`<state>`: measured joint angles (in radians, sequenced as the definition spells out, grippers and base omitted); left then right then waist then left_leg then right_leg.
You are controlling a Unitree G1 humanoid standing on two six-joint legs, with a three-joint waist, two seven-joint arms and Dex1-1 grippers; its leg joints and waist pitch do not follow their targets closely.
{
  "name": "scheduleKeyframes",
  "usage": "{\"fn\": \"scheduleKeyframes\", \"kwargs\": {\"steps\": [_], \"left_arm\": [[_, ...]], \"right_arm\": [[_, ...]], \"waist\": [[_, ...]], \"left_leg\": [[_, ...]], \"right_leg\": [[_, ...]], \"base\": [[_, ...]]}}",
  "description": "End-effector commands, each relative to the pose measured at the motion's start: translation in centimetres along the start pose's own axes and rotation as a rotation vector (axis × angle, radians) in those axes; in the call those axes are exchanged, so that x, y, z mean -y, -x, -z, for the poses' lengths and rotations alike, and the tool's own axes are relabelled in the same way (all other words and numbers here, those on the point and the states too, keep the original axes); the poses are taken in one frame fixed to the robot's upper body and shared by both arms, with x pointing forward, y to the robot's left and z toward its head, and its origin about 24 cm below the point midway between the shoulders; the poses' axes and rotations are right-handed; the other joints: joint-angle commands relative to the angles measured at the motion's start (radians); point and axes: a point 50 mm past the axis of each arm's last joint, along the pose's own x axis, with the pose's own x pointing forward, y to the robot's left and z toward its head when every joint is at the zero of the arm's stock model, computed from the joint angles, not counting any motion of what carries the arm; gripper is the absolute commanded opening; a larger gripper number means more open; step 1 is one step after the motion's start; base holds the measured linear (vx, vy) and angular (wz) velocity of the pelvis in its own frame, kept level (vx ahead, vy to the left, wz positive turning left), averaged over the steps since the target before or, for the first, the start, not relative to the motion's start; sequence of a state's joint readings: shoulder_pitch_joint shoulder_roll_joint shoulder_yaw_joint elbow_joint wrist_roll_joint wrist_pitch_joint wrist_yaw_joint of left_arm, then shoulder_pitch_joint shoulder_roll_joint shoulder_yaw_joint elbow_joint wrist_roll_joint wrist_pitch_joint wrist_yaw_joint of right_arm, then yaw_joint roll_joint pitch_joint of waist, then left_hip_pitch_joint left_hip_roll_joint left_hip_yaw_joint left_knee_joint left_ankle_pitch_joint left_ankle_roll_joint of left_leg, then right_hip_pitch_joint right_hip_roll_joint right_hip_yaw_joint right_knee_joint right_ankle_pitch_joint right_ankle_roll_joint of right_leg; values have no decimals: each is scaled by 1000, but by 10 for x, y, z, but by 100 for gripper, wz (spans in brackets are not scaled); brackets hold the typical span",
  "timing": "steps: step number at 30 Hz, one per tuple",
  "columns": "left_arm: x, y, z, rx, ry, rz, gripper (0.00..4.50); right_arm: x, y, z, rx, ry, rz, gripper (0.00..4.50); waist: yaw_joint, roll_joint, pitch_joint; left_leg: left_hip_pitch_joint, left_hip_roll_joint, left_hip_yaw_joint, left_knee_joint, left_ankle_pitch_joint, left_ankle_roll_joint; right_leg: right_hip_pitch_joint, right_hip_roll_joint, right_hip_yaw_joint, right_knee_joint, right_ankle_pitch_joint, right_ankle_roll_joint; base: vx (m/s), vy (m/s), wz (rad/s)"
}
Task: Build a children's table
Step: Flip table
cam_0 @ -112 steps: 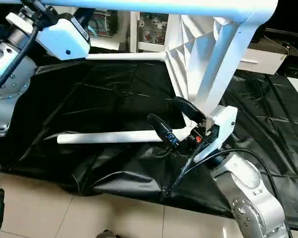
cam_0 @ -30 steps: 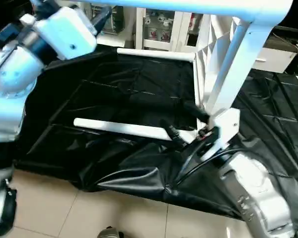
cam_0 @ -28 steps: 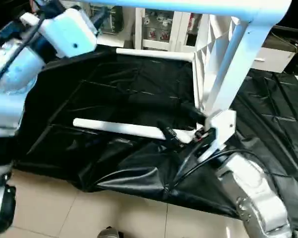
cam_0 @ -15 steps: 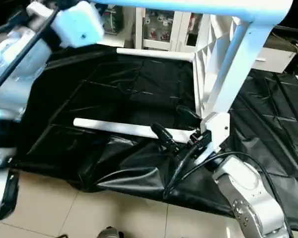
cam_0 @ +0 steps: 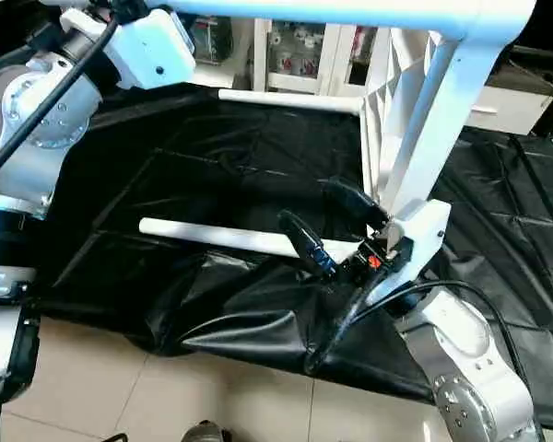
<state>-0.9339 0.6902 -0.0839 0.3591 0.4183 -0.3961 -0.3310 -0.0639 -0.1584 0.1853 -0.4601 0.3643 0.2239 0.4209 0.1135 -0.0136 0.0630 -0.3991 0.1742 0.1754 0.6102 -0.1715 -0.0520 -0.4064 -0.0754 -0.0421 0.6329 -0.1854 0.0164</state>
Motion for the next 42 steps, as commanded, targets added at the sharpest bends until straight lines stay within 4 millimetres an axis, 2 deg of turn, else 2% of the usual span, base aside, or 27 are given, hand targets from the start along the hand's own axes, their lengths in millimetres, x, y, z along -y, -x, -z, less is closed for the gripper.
{"fn": "scheduleKeyframes", "kwargs": {"steps": [1,2,9,10,14,16,17,19,25,30,33,36,39,40,41,42], "left_arm": [[-11,-2,-1,13,91,-85,202],[-13,-1,1,8,117,-110,202],[-28,5,8,-39,282,-252,202],[-29,5,8,-41,288,-258,202],[-36,9,13,-66,376,-334,202],[-38,10,14,-75,419,-360,202],[-38,10,14,-75,419,-360,202],[-40,12,15,-88,485,-404,202],[-47,17,19,-111,638,-500,202],[-46,23,24,-135,716,-524,202],[-42,30,29,-167,770,-552,202],[-35,41,34,-214,846,-598,202],[-29,47,35,-230,889,-613,202],[-28,48,35,-236,892,-616,202],[-27,50,34,-241,887,-622,202],[-27,51,34,-243,887,-624,202]], "right_arm": [[0,1,-5,28,4,-5,450],[0,1,-5,26,5,-5,450],[-1,2,-3,10,9,-11,450],[-1,2,-3,10,9,-11,450],[-2,1,-3,11,6,-18,450],[-2,1,-3,11,4,-21,450],[-2,1,-3,11,4,-21,450],[-3,1,-3,11,2,-26,450],[-1,4,3,-19,6,-17,450],[13,12,26,-168,6,89,450],[24,22,42,-279,-4,172,450],[34,29,36,-201,0,251,450],[39,31,36,-208,-7,290,450],[40,31,36,-207,-14,300,450],[41,31,36,-206,-21,311,450],[41,31,35,-205,-27,314,450]], "waist": [[-3,24,-74],[-3,22,-74],[-1,24,-76],[-2,18,-76],[0,21,-79],[1,22,-79],[1,17,-78],[2,20,-78],[3,18,-78],[0,17,-78],[-1,13,-77],[0,11,-79],[-3,12,-80],[-4,4,-78],[-6,0,-77],[-6,3,-78]], "left_leg": [[37,50,-30,-87,-355,-86],[36,51,-30,-88,-351,-85],[34,50,-29,-85,-315,-77],[33,50,-27,-85,-308,-73],[28,48,-24,-79,-248,-51],[27,47,-24,-79,-239,-46],[27,48,-23,-79,-232,-40],[27,47,-22,-78,-233,-39],[26,46,-21,-75,-216,-27],[23,43,-20,-75,-207,-26],[26,45,-19,-75,-210,-20],[23,48,-19,-75,-203,-16],[24,46,-19,-74,-194,-10],[23,44,-18,-74,-194,-5],[23,45,-17,-73,-191,1],[22,45,-17,-73,-185,3]], "right_leg": [[27,-65,42,-66,-160,-165],[27,-65,41,-66,-161,-165],[29,-65,41,-63,-136,-172],[30,-65,41,-63,-131,-173],[34,-66,40,-58,-98,-183],[34,-65,39,-58,-95,-184],[35,-66,39,-57,-99,-187],[33,-67,39,-58,-113,-189],[35,-65,38,-58,-97,-198],[37,-64,37,-61,-103,-203],[36,-64,39,-66,-131,-196],[39,-68,38,-63,-118,-197],[38,-63,37,-61,-95,-201],[40,-63,36,-61,-103,-202],[40,-65,36,-64,-113,-201],[40,-65,36,-63,-111,-200]], "base": [[0,0,0],[0,0,0],[0,0,0],[0,0,0],[0,0,0],[0,0,0],[0,0,0],[0,0,0],[0,0,0],[0,0,0],[0,0,0],[0,0,0],[0,0,0],[0,0,0],[0,0,0],[0,0,0]]}}
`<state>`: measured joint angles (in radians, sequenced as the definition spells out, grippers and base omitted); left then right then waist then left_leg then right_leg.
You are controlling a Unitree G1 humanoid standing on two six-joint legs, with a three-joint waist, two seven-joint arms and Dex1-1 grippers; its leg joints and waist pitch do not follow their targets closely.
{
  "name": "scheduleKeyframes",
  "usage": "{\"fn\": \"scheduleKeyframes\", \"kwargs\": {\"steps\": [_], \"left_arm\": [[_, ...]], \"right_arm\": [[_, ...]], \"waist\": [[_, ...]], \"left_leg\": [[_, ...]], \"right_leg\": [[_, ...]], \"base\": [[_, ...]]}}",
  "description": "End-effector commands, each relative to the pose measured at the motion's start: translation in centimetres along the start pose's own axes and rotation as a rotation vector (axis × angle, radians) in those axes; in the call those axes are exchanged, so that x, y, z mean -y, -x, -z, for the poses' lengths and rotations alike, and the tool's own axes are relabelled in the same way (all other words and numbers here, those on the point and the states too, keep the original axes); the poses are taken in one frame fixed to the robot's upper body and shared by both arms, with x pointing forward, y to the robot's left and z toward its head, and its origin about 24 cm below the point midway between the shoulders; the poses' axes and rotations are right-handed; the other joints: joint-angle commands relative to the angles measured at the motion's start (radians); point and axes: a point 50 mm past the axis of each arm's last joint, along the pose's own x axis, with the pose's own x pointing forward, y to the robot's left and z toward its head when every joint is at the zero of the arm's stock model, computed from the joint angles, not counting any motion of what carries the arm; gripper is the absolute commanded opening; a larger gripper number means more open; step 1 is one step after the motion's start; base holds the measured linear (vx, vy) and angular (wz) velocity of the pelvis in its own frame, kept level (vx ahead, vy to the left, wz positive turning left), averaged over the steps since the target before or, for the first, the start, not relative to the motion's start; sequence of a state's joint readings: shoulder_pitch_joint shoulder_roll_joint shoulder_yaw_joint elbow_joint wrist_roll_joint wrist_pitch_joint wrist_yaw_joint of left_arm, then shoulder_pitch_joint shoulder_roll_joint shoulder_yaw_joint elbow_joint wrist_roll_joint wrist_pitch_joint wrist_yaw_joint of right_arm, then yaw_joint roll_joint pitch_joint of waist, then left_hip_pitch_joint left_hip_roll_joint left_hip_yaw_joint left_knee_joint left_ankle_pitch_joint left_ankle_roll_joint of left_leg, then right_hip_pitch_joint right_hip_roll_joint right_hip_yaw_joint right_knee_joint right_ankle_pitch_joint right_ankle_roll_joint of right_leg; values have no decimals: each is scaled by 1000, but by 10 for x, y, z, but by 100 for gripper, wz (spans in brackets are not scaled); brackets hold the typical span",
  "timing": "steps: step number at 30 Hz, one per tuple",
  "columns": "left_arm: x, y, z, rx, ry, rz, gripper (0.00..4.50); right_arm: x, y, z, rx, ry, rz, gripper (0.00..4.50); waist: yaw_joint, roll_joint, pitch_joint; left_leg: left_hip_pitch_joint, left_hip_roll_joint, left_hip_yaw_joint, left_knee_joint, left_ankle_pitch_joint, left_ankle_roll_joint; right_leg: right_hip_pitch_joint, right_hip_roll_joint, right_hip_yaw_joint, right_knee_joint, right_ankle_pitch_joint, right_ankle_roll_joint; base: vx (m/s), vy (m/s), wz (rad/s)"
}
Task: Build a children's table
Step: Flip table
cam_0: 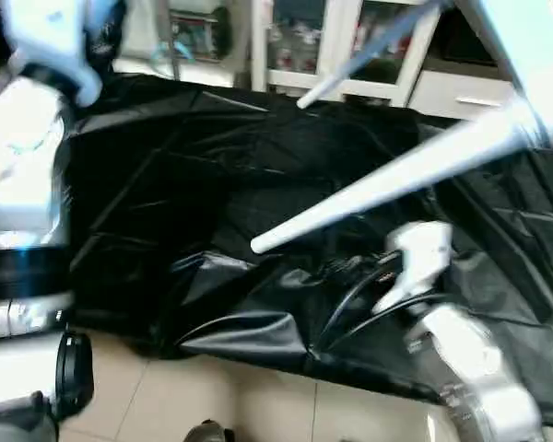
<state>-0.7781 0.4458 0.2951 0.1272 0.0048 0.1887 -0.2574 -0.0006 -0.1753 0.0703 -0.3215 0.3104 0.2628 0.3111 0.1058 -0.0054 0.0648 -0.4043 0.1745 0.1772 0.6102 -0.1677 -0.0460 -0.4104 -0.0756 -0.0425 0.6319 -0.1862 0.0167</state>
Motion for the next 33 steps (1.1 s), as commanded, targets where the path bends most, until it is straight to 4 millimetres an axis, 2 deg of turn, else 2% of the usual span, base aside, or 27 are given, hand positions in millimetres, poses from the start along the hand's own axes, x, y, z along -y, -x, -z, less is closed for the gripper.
{"fn": "scheduleKeyframes", "kwargs": {"steps": [1,4,7,13,16,18,19,20,21,24,25,33], "left_arm": [[-19,5,-26,133,123,-138,202],[-18,7,-26,127,125,-139,202],[-15,11,-26,125,140,-120,202],[-5,18,-25,118,145,-76,198],[-1,22,-24,111,148,-74,197],[1,24,-24,105,144,-72,196],[2,25,-23,103,145,-73,196],[2,28,-22,97,145,-74,195],[3,29,-22,93,146,-75,195],[3,33,-20,77,142,-85,195],[4,35,-19,71,142,-91,195],[1,46,-8,25,134,-137,195]], "right_arm": [[2,-1,-1,1,-37,16,450],[1,0,-2,11,-50,12,450],[-2,-3,-5,42,-55,-23,450],[-4,-25,-20,106,-81,-127,450],[5,-40,-19,99,-70,-115,450],[10,-46,-16,86,-55,-96,450],[13,-48,-15,82,-59,-75,450],[17,-51,-14,77,-73,-51,431],[20,-54,-13,76,-96,-31,420],[23,-58,-12,84,-140,-21,400],[23,-60,-13,92,-151,-27,387],[16,-60,-16,134,-188,-96,318]], "waist": [[1,-7,-80],[1,-7,-79],[1,-4,-78],[1,-8,-78],[2,-15,-81],[4,-14,-83],[3,-25,-83],[4,-23,-83],[1,-28,-82],[1,-24,-81],[1,-27,-80],[0,-31,-80]], "left_leg": [[28,44,-19,-71,-179,2],[30,46,-19,-73,-180,4],[34,49,-21,-76,-200,-11],[37,49,-23,-79,-236,-33],[35,47,-19,-74,-192,-30],[35,46,-18,-73,-168,-28],[32,45,-16,-72,-154,-23],[32,45,-17,-72,-146,-18],[31,45,-16,-72,-145,-16],[33,46,-15,-72,-161,-16],[33,47,-15,-73,-164,-14],[34,48,-16,-75,-171,-15]], "right_leg": [[44,-64,37,-62,-101,-202],[42,-63,36,-62,-102,-198],[37,-60,35,-62,-96,-194],[39,-61,36,-61,-98,-187],[41,-62,36,-58,-63,-196],[42,-60,35,-55,-35,-198],[45,-59,34,-54,-19,-200],[46,-61,34,-53,-17,-204],[46,-61,34,-53,-23,-205],[45,-61,34,-56,-62,-200],[44,-61,35,-57,-69,-195],[42,-60,35,-59,-77,-183]], "base": [[0,0,0],[0,0,0],[0,0,0],[0,0,0],[0,0,0],[0,0,0],[0,0,0],[0,0,0],[0,0,0],[0,0,0],[0,0,0],[0,0,0]]}}
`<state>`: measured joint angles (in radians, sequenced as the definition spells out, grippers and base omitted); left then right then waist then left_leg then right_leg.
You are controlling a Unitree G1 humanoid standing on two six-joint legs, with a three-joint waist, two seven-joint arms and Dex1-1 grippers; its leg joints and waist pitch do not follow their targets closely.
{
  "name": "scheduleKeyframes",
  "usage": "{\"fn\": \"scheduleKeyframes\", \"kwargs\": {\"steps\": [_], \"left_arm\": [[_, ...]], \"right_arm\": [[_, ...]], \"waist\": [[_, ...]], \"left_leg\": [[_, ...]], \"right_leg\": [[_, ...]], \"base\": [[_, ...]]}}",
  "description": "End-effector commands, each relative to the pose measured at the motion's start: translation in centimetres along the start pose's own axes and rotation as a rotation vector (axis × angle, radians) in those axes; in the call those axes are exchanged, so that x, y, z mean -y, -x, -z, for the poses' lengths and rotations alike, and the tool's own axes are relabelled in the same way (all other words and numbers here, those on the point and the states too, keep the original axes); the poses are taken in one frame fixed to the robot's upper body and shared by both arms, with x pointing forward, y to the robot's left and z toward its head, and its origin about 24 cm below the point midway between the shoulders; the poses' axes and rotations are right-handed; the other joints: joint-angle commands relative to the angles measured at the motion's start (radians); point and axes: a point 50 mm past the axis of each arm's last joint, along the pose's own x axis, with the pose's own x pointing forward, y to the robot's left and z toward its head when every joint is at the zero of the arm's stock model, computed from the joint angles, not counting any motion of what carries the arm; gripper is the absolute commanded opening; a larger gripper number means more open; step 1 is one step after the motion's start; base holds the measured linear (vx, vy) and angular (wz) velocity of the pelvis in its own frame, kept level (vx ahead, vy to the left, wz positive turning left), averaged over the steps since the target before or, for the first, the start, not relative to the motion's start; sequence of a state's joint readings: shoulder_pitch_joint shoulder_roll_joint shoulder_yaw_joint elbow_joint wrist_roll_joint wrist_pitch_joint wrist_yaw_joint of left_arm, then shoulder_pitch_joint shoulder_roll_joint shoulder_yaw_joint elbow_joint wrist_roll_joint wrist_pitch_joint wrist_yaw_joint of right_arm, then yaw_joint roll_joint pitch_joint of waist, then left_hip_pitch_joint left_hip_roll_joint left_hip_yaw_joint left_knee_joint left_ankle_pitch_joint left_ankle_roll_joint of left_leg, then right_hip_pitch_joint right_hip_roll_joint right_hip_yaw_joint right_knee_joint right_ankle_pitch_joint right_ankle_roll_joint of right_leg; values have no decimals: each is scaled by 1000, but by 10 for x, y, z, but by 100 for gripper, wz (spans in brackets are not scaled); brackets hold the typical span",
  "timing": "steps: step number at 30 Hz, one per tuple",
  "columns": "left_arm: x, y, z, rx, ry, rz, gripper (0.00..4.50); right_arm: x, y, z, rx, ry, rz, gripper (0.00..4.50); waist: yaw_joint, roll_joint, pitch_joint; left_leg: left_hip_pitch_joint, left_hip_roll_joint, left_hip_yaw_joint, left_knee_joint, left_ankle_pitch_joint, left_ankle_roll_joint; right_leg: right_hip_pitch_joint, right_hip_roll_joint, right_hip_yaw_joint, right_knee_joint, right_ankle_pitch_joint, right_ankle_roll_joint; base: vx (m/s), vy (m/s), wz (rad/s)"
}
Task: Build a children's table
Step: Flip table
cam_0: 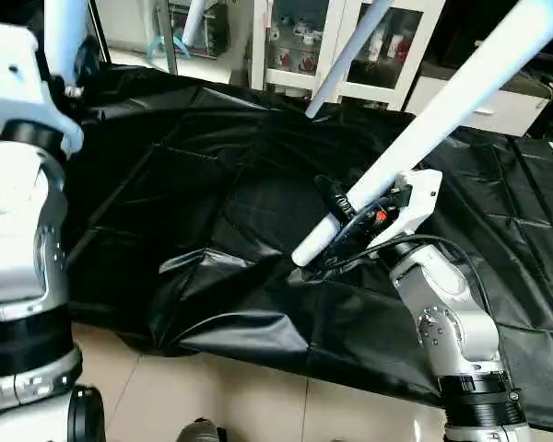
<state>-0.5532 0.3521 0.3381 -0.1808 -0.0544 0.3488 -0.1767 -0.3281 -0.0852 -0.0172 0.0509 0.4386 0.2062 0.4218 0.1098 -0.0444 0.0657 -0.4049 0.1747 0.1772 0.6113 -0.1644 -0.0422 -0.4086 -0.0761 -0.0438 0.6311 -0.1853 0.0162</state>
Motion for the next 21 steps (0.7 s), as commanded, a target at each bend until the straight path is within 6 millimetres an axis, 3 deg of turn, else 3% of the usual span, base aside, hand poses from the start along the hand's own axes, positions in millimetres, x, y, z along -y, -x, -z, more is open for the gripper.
{"fn": "scheduleKeyframes", "kwargs": {"steps": [1,7,8,9,12,13,16,18,21], "left_arm": [[-7,2,-21,99,42,-58,195],[-4,16,2,47,59,-87,193],[-3,19,9,40,62,-88,192],[-2,21,12,38,63,-88,188],[0,26,24,29,65,-80,184],[3,32,38,12,68,-66,183],[10,42,61,-41,74,-47,179],[17,48,76,-75,93,-26,172],[25,51,93,-130,92,12,164]], "right_arm": [[1,2,-5,29,-1,-2,310],[2,12,-6,30,7,1,265],[3,14,-7,29,19,7,251],[3,15,-8,28,26,10,237],[4,17,-9,27,33,19,222],[3,19,-9,26,42,29,208],[2,23,-7,22,52,42,193],[-1,27,-5,15,56,51,164],[-4,33,0,-4,67,69,157]], "waist": [[-4,9,-81],[-7,2,-79],[-8,-7,-80],[-6,-3,-79],[-9,-5,-76],[-11,-15,-75],[-10,-10,-74],[-9,-13,-75],[-3,-16,-74]], "left_leg": [[35,48,-16,-77,-182,-24],[35,49,-18,-81,-217,-36],[34,49,-17,-81,-217,-33],[34,49,-18,-82,-222,-33],[39,51,-20,-86,-278,-50],[39,51,-21,-87,-290,-51],[43,53,-22,-91,-316,-64],[45,53,-23,-92,-332,-69],[52,54,-23,-95,-371,-79]], "right_leg": [[39,-59,36,-59,-85,-181],[39,-58,37,-65,-104,-162],[40,-58,37,-66,-106,-160],[39,-60,37,-67,-119,-158],[32,-57,37,-75,-178,-139],[31,-56,37,-80,-191,-130],[26,-57,38,-83,-204,-114],[25,-56,38,-85,-209,-106],[18,-55,39,-91,-221,-98]], "base": [[0,0,0],[0,0,0],[0,0,0],[0,0,0],[0,0,0],[0,0,0],[0,0,0],[0,0,0],[0,0,0]]}}
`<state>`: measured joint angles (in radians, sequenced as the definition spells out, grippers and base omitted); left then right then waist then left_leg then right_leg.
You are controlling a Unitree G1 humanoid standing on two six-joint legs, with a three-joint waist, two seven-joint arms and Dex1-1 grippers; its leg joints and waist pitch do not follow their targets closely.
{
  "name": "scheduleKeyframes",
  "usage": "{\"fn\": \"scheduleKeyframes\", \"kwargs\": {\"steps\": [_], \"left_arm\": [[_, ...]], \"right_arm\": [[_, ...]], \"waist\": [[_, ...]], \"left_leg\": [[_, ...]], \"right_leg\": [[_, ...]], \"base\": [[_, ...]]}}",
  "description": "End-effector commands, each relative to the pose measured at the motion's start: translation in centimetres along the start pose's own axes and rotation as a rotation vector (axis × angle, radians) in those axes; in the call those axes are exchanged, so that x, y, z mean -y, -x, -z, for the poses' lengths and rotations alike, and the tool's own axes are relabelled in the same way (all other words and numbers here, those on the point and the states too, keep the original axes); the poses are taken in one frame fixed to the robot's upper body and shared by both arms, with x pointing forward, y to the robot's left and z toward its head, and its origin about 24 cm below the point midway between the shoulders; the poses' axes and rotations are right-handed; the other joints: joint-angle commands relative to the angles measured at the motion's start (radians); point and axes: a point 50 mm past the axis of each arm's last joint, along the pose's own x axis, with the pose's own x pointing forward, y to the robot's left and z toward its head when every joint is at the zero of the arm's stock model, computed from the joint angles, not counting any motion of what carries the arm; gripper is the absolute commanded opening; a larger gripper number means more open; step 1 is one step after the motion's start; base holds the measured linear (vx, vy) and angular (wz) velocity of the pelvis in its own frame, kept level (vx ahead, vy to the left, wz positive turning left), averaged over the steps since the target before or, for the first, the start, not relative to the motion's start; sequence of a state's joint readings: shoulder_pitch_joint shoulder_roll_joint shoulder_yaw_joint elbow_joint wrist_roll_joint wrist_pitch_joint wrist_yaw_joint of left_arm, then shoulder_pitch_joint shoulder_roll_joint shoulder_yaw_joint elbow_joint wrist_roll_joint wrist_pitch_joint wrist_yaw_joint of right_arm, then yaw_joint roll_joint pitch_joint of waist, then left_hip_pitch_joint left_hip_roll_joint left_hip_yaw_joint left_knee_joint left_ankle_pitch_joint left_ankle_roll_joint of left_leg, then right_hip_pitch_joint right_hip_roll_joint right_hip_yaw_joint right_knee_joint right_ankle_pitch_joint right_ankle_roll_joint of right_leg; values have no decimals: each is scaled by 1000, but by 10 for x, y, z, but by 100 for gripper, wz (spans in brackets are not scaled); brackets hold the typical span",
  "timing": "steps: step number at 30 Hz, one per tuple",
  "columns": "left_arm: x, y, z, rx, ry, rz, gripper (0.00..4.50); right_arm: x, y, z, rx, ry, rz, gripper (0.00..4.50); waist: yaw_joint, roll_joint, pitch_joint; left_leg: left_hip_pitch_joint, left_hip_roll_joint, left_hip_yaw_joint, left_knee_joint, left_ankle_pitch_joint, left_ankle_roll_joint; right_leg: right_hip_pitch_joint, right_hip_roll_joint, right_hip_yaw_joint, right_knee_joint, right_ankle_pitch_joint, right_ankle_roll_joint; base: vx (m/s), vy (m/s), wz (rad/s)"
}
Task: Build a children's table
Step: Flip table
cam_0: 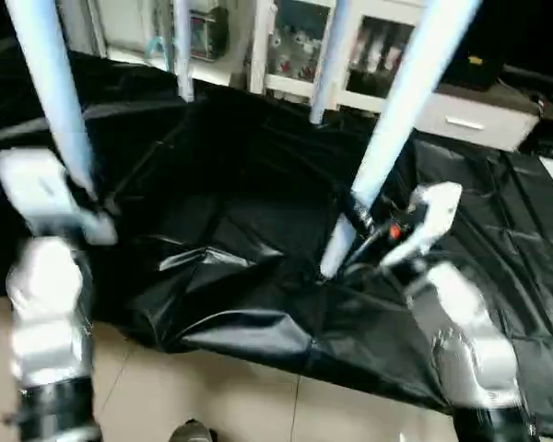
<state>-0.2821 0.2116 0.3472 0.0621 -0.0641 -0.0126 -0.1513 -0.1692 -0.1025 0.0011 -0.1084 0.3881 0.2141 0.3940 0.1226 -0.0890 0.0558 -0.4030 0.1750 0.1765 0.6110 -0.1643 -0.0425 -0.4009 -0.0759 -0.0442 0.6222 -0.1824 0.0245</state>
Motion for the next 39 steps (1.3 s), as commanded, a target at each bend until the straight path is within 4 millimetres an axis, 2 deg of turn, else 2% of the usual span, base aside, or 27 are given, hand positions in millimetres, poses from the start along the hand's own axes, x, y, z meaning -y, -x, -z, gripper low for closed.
{"fn": "scheduleKeyframes", "kwargs": {"steps": [1,2,4,5,6,7,8,9,13,14,17,19,21,22,24,25,26,27,30,31,32,33,35,36,37,38,39], "left_arm": [[17,-6,0,19,0,84,164],[19,-6,5,5,-5,95,162],[20,-7,9,-1,-10,103,162],[22,-8,14,-11,-12,110,161],[23,-8,18,-20,-21,118,161],[23,-9,20,-24,-23,122,161],[24,-10,23,-33,-29,130,161],[24,-12,27,-36,-38,139,161],[24,-17,31,-34,-63,157,160],[23,-17,32,-34,-64,156,159],[20,-17,34,-39,-90,148,159],[19,-17,35,-41,-101,142,215],[16,-12,35,-35,-96,168,229],[16,-11,35,-34,-96,168,231],[13,-4,33,-22,-80,167,237],[12,-1,32,-19,-73,168,256],[11,5,31,-13,-66,169,256],[10,9,30,-9,-63,171,272],[7,21,27,6,-36,165,295],[6,26,26,12,-32,163,306],[5,32,24,22,-19,156,306],[3,38,21,29,-4,150,313],[-2,47,20,38,20,132,322],[-6,53,20,38,38,125,347],[-9,58,19,40,52,123,347],[-11,62,18,41,64,125,355],[-11,67,17,40,84,133,355]], "right_arm": [[0,5,-4,13,10,23,157],[-1,8,-1,2,15,31,151],[-2,10,1,-6,18,38,149],[-1,12,3,-9,27,57,149],[-1,15,4,-11,44,75,148],[0,16,4,-10,51,84,148],[0,19,4,-7,65,104,148],[1,22,3,1,92,135,148],[7,30,-4,24,161,201,147],[7,30,-4,27,177,204,146],[6,30,-1,10,187,195,146],[5,30,1,1,185,189,146],[4,29,5,-13,177,178,146],[4,29,5,-12,174,177,202],[3,29,4,4,143,165,216],[3,29,4,8,136,160,216],[1,30,3,14,130,149,216],[0,31,3,16,129,142,240],[-3,35,3,21,126,129,258],[-4,36,3,21,129,128,269],[-4,40,3,20,129,128,269],[-5,44,3,15,134,134,283],[-5,51,5,-1,145,152,296],[-6,57,6,-13,159,165,313],[-7,62,7,-23,166,175,313],[-9,66,8,-28,169,181,320],[-10,70,8,-31,170,184,320]], "waist": [[-12,26,-63],[-15,22,-62],[-14,25,-61],[-17,19,-60],[-17,21,-60],[-20,21,-59],[-19,21,-57],[-21,22,-57],[-29,22,-58],[-33,22,-59],[-40,19,-57],[-44,20,-58],[-46,22,-59],[-47,21,-60],[-45,30,-62],[-46,26,-62],[-44,30,-62],[-44,29,-62],[-41,34,-65],[-39,32,-64],[-39,39,-64],[-40,35,-62],[-38,40,-59],[-40,37,-56],[-41,42,-52],[-41,39,-52],[-43,41,-49]], "left_leg": [[53,55,-24,-97,-390,-84],[53,55,-23,-98,-410,-88],[54,56,-27,-101,-444,-97],[53,56,-27,-101,-453,-98],[55,55,-29,-102,-475,-103],[55,54,-29,-102,-492,-106],[63,52,-27,-99,-514,-106],[64,52,-29,-99,-523,-107],[56,54,-36,-105,-538,-112],[50,54,-39,-107,-536,-114],[52,54,-38,-104,-544,-108],[50,54,-37,-103,-535,-102],[49,55,-37,-103,-521,-101],[44,55,-38,-105,-501,-97],[39,58,-39,-107,-465,-94],[38,58,-36,-107,-456,-92],[43,58,-33,-105,-461,-90],[44,60,-33,-105,-461,-89],[43,61,-31,-105,-443,-84],[41,61,-29,-105,-428,-75],[42,59,-29,-105,-426,-75],[42,59,-27,-106,-434,-72],[42,60,-29,-109,-458,-77],[44,59,-27,-109,-482,-78],[42,58,-29,-111,-513,-84],[43,59,-30,-110,-523,-86],[45,57,-33,-111,-565,-92]], "right_leg": [[9,-58,39,-82,-237,-104],[8,-57,39,-83,-251,-102],[8,-60,39,-87,-282,-97],[8,-60,39,-90,-297,-93],[7,-62,39,-92,-322,-90],[4,-63,39,-97,-346,-83],[-5,-64,41,-105,-380,-73],[-6,-64,41,-105,-389,-73],[1,-66,39,-102,-394,-71],[7,-68,37,-99,-390,-76],[3,-71,39,-102,-398,-87],[4,-71,39,-102,-399,-87],[5,-71,39,-100,-378,-94],[10,-71,39,-95,-356,-98],[16,-72,39,-88,-308,-109],[16,-70,39,-86,-285,-115],[11,-67,40,-86,-274,-122],[13,-68,40,-85,-264,-126],[18,-65,40,-80,-205,-139],[20,-63,40,-79,-182,-142],[19,-62,40,-78,-179,-143],[18,-59,41,-82,-189,-140],[19,-60,41,-85,-218,-135],[15,-57,42,-90,-248,-128],[15,-59,43,-96,-291,-117],[14,-59,43,-96,-309,-112],[11,-58,43,-103,-371,-100]], "base": [[0,0,0],[0,0,0],[0,0,0],[0,0,0],[0,0,0],[0,0,0],[0,0,0],[0,0,0],[0,0,0],[0,0,0],[0,0,0],[0,0,0],[0,0,0],[0,0,0],[0,0,0],[0,0,0],[0,0,0],[0,0,0],[0,0,0],[0,0,0],[0,0,0],[0,0,0],[0,0,0],[0,0,0],[0,0,0],[0,0,0],[0,0,0]]}}
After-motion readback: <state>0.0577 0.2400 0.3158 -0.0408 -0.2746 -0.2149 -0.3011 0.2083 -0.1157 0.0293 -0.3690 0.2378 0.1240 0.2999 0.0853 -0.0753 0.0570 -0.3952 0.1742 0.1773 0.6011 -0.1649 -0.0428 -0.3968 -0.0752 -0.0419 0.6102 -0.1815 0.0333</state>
